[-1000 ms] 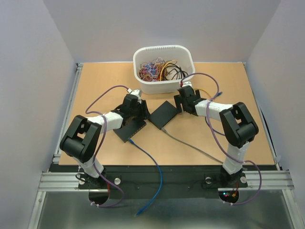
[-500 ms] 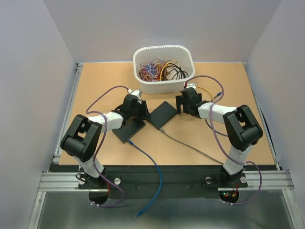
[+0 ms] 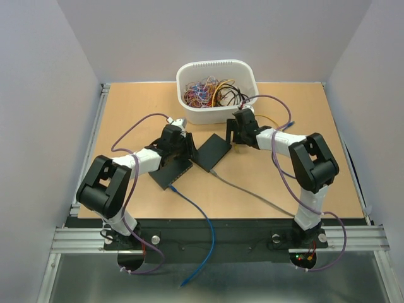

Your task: Insert the plug into the switch port

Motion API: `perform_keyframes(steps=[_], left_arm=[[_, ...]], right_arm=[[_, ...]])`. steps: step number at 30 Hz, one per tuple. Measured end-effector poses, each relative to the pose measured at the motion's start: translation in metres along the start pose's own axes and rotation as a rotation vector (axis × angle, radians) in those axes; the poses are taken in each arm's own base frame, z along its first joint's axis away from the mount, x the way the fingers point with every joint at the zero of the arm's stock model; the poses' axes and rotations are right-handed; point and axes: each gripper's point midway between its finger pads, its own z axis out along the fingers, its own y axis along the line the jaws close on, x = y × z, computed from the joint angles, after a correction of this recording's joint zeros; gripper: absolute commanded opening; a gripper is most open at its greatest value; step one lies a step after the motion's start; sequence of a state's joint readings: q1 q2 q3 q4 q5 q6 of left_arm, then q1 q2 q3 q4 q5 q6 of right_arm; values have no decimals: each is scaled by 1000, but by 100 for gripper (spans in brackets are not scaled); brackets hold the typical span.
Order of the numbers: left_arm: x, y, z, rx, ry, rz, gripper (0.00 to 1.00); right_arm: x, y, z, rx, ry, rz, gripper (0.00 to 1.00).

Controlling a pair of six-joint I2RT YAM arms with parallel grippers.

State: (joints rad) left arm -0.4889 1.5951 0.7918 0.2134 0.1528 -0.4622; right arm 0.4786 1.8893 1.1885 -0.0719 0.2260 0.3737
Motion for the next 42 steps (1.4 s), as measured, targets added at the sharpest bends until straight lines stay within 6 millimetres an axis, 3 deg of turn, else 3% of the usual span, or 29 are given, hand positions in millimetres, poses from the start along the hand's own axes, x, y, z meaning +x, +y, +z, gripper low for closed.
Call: perform_keyframes(steps=[4,7,8,13,20,24,28,32,36,42], left_arm=[[-1,-1,-1,2,-3,-3,57],[-1,-1,-1,2,-2,-5,57],[-1,-1,-1,2,-2,-7,57],[-1,-1,-2,3,-3,-10,57],[-1,-2,-8,2,-12,-10,53],[-7,-13,-18,-1,-51,16,53],[-11,-62,-41,82,-125,102,52],[-4,-109,-58,203,-175,163,52],[11,-132,-57,262,-175,202,54],[52,-156,-38,294,-121,272,59]], right_arm=[[14,-4,10,22,32,19,65],[14,-5,10,35,31,37,44],[15,-6,10,38,32,39,30],[17,-5,12,41,39,60,1],[19,-1,12,24,47,82,0],[22,-5,7,40,47,111,0],[25,-11,-8,59,53,138,0],[13,-8,-29,33,23,189,1],[-3,2,-56,-36,-14,250,0],[1,12,-77,-118,4,306,0]])
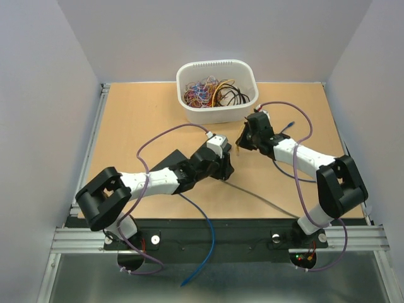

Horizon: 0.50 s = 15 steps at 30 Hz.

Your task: Insert the plug into the switch port

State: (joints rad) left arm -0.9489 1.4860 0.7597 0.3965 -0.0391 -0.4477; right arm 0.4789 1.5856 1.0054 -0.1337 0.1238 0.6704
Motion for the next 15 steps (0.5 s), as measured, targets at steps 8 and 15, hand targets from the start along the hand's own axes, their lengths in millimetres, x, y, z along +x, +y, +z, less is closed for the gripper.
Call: perform_keyframes(steps=[8,15], left_arm=[[3,-6,18,-12,-8,8,59],[-7,-16,21,32,-50,0,60]], right_arm=[[19,-1,-18,-52,52,35,0],[29,-2,-25,-68,78,48,0]])
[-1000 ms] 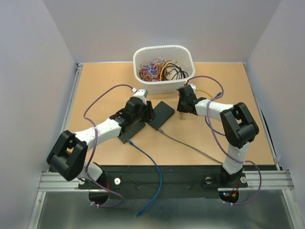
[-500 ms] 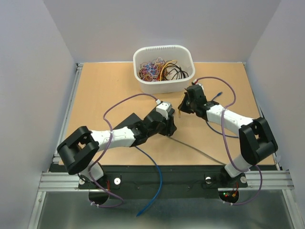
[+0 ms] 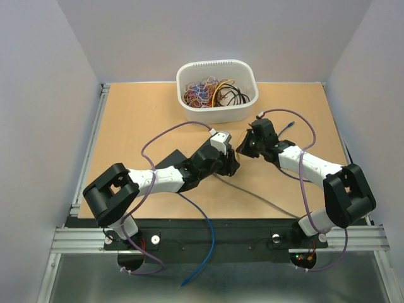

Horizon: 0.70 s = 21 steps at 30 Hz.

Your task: Insert the plug into the switch port

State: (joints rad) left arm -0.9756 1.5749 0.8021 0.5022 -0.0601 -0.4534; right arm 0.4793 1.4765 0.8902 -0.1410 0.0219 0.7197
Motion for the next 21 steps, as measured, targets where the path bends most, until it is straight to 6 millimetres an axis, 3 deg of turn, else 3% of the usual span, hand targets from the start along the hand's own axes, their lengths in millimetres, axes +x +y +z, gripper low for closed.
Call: perform_keyframes(steps=[14,21], left_arm=[[11,-3,22,20,20,-21,58],[6,-4,24,18,-3,-36,54]], right_arm=[[2,9,-9,-48,14,11,0],[12,3,-11,-46,36,15,0]])
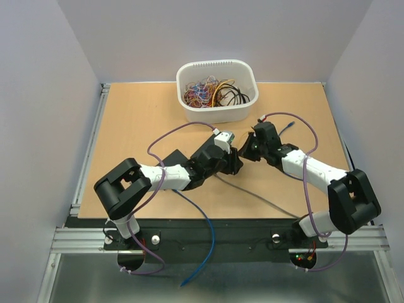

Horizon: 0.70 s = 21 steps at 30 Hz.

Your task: Insert the plug into the switch port

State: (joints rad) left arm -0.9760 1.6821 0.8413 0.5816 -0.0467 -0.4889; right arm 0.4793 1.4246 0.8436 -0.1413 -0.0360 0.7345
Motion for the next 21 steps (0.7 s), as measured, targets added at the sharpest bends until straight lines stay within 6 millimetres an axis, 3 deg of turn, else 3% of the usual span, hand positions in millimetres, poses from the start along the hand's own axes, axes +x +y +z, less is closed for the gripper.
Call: perform_keyframes(steps=[6,17,21], left_arm=[[-5,0,1,-4,-20,-5,43],[-8,-10,1,40,-18,-14,53],[-7,-12,1,48,-13,-17,43]], right_arm=[[9,-5,-5,-5,15,7,0],[3,3,-14,-31,-8,23,0],[3,3,-14,-32,-8,26,1]])
